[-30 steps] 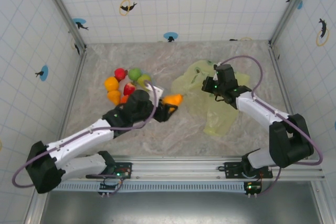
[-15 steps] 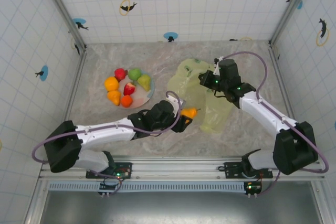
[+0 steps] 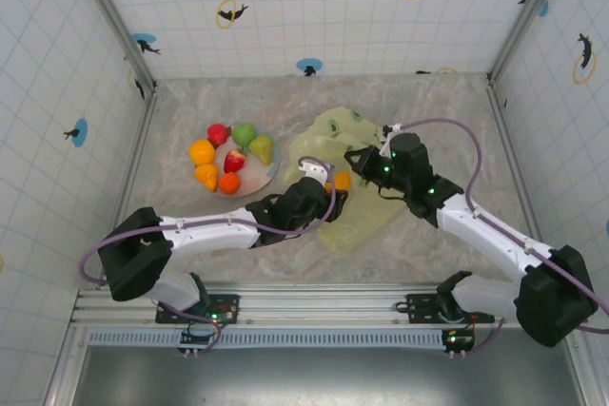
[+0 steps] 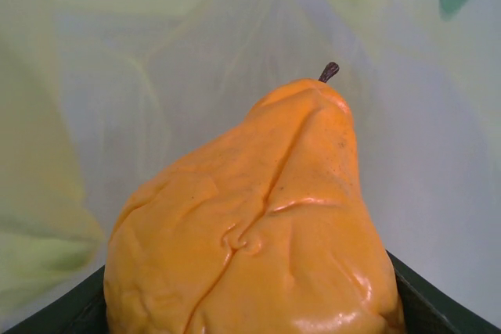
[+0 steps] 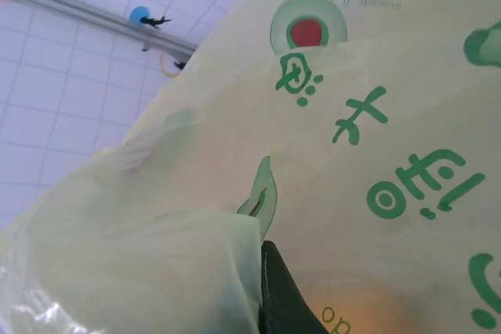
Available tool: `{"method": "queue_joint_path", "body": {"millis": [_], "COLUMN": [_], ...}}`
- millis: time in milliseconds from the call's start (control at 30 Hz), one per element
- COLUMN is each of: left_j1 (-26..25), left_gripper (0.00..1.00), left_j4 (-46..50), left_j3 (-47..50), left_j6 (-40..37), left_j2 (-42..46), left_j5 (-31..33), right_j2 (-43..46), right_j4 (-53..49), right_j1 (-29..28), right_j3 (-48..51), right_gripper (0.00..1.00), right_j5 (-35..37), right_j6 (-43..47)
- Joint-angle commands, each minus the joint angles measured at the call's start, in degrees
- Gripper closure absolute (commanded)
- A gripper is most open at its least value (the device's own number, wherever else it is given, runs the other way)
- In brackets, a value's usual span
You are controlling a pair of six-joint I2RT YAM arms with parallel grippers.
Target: Place the fruits into the plastic bag
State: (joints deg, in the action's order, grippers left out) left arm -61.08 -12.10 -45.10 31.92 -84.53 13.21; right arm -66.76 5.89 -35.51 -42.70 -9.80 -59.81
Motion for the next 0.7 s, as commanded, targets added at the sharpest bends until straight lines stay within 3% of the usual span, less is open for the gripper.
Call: {"method": "queue_joint_path", "body": {"millis": [0, 300, 667], "left_j1": [0.18, 0.97, 3.46], "left_gripper": [0.47, 0.43, 0.37], "left_j4": [-5.07, -13.58, -25.13], "left_j3": [-1.04, 0.32, -5.55], "left_j6": [2.42, 4.11, 8.62], "left_j2": [-1.66, -6.86, -21.25], "left_j5": [1.31, 2.51, 2.76], "right_j2": [2.53, 6.09, 7.43], "right_j4": [6.95, 14.65, 25.6], "right_j1": [-2.31, -2.09, -3.78], "right_j3": [3.01, 7.6, 16.34], "right_gripper": [1.0, 1.0, 1.0], "right_j5": [2.85, 3.21, 8.87], "right_j6": [-7.35, -15.34, -24.9]}}
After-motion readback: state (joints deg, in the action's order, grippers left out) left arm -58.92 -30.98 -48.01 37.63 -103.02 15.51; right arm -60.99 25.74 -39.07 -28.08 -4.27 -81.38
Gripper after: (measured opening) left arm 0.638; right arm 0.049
